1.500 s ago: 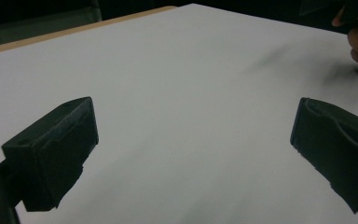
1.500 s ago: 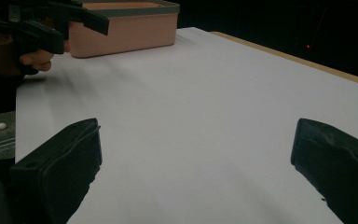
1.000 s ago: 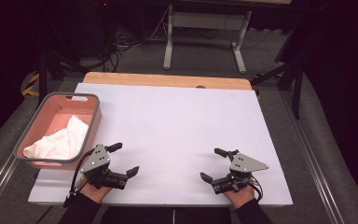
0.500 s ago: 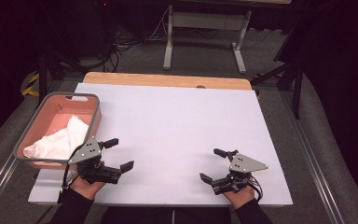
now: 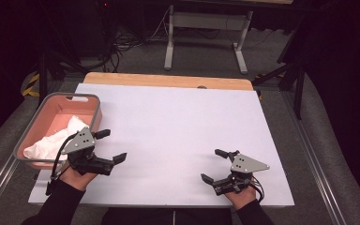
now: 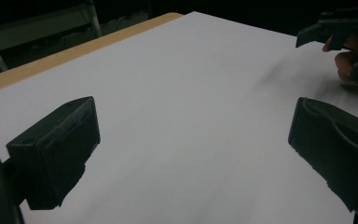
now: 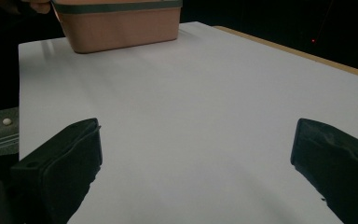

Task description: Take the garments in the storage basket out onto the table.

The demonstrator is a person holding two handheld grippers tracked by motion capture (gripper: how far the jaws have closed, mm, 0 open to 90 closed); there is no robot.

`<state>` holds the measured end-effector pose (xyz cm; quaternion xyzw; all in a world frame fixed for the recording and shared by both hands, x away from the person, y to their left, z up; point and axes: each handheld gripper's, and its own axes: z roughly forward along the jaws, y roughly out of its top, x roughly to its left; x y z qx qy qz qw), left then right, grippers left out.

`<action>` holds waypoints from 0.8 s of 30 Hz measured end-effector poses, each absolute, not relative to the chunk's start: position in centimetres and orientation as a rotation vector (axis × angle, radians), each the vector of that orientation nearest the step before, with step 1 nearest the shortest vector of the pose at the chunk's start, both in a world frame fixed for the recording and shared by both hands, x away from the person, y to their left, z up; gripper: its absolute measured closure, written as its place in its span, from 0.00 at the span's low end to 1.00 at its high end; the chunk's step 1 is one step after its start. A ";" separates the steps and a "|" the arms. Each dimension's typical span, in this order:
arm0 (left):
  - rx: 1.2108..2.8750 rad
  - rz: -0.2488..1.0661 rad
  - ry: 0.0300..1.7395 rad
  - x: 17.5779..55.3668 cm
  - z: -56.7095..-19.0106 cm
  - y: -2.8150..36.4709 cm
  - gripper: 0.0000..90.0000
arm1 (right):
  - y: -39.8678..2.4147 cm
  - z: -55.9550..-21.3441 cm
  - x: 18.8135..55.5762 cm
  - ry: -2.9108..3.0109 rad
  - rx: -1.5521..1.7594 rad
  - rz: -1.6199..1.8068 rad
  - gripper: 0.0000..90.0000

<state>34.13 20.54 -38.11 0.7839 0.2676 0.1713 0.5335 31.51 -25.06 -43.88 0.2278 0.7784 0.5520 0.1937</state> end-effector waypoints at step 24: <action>1.943 0.453 0.713 36.5 -35.7 24.0 0.03 | -25.1 -43.9 31.6 2.196 0.642 1.557 0.02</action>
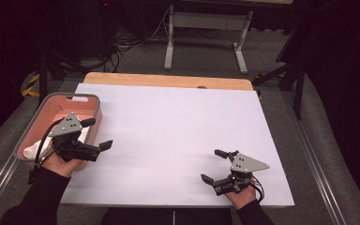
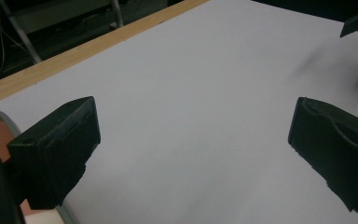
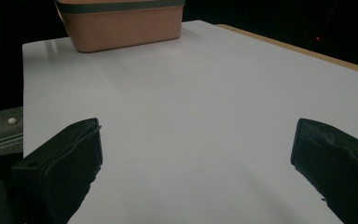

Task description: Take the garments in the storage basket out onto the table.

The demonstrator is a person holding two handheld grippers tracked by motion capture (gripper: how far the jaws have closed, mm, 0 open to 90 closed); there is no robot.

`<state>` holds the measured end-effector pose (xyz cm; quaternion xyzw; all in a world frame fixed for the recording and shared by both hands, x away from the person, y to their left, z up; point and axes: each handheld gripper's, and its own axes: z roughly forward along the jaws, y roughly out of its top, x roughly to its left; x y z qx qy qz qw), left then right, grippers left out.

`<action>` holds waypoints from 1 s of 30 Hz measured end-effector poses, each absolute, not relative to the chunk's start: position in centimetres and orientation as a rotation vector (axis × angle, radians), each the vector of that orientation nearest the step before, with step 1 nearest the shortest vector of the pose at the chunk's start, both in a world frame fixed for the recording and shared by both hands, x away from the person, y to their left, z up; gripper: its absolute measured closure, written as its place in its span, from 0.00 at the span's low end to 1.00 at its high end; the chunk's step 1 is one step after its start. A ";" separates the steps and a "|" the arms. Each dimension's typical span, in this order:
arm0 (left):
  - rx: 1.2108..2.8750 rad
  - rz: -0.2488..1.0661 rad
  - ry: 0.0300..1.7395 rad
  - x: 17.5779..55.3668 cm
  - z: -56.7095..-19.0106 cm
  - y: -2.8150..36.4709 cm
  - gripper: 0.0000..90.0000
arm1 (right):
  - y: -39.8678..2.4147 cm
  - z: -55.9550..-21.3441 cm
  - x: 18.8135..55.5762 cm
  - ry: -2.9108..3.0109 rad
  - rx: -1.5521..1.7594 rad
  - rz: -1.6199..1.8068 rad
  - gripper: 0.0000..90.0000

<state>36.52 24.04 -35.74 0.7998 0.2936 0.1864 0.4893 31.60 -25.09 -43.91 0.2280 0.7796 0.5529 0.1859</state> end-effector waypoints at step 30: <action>2.143 0.460 0.937 41.4 -35.7 29.3 0.01 | -25.3 -43.9 32.1 2.196 0.662 1.558 0.02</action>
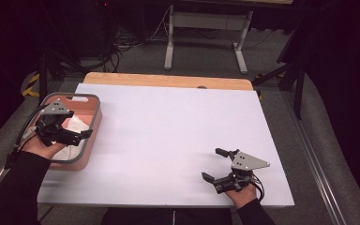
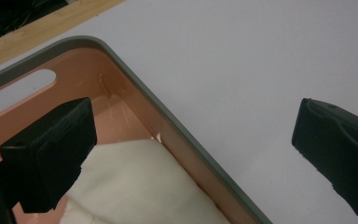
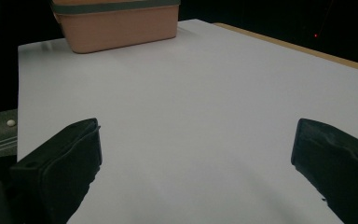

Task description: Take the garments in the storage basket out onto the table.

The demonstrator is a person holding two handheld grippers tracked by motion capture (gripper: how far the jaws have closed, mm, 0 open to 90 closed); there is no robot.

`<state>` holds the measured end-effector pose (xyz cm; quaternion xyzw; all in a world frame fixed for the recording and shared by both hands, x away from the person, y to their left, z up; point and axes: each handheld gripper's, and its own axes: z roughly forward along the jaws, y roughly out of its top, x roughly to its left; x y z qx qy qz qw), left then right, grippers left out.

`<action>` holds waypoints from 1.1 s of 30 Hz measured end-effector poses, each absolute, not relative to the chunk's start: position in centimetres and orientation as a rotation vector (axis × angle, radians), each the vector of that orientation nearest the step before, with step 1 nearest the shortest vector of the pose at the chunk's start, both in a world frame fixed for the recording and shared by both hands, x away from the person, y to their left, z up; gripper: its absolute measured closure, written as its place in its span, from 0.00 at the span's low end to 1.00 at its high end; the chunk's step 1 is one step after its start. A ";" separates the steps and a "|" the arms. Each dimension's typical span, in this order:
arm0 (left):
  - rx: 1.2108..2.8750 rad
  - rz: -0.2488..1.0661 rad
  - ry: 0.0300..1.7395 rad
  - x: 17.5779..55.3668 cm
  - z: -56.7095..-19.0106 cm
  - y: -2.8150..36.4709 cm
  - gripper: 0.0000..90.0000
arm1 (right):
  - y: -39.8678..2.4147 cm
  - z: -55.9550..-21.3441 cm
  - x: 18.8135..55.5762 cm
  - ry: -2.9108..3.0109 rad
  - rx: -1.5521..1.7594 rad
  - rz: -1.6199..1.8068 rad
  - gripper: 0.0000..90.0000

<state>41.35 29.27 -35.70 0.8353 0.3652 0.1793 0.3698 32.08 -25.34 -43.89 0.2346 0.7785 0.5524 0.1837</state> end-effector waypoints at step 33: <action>2.344 0.279 1.332 47.1 -39.8 34.9 0.05 | -25.2 -44.0 32.2 2.218 0.679 1.540 0.02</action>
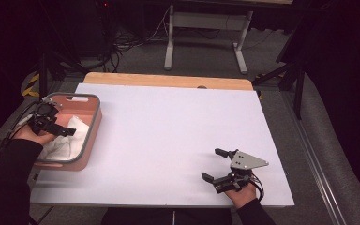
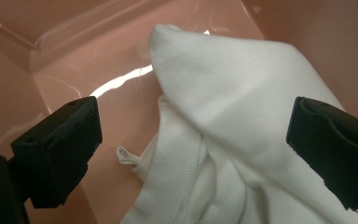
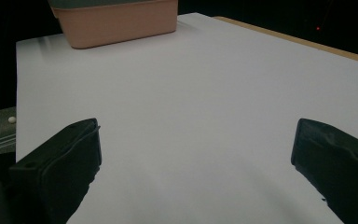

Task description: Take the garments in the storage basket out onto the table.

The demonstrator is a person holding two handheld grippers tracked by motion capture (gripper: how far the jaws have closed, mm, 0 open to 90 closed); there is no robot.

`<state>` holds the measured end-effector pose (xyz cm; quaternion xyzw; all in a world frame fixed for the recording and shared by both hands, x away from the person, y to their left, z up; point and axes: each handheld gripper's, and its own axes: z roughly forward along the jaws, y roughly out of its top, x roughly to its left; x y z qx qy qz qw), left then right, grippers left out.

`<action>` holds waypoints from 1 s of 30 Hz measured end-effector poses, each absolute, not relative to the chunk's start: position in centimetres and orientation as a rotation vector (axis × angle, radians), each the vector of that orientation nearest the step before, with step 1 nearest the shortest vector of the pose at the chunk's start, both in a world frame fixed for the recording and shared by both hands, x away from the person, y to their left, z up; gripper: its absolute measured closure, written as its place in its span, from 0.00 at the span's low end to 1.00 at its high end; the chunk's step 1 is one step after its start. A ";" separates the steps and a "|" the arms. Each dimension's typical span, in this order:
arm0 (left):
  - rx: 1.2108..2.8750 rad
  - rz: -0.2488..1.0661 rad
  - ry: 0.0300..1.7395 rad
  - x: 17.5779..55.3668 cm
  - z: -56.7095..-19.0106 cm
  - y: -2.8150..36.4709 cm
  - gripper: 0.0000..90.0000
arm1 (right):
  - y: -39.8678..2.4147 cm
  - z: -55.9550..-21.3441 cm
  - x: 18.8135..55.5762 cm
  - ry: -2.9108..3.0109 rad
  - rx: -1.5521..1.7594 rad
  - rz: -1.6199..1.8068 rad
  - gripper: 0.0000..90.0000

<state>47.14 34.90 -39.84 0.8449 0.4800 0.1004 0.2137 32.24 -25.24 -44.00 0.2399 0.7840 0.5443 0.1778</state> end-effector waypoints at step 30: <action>2.381 -0.019 1.398 48.1 -42.0 34.8 0.46 | -25.3 -44.0 32.2 2.220 0.672 1.555 0.02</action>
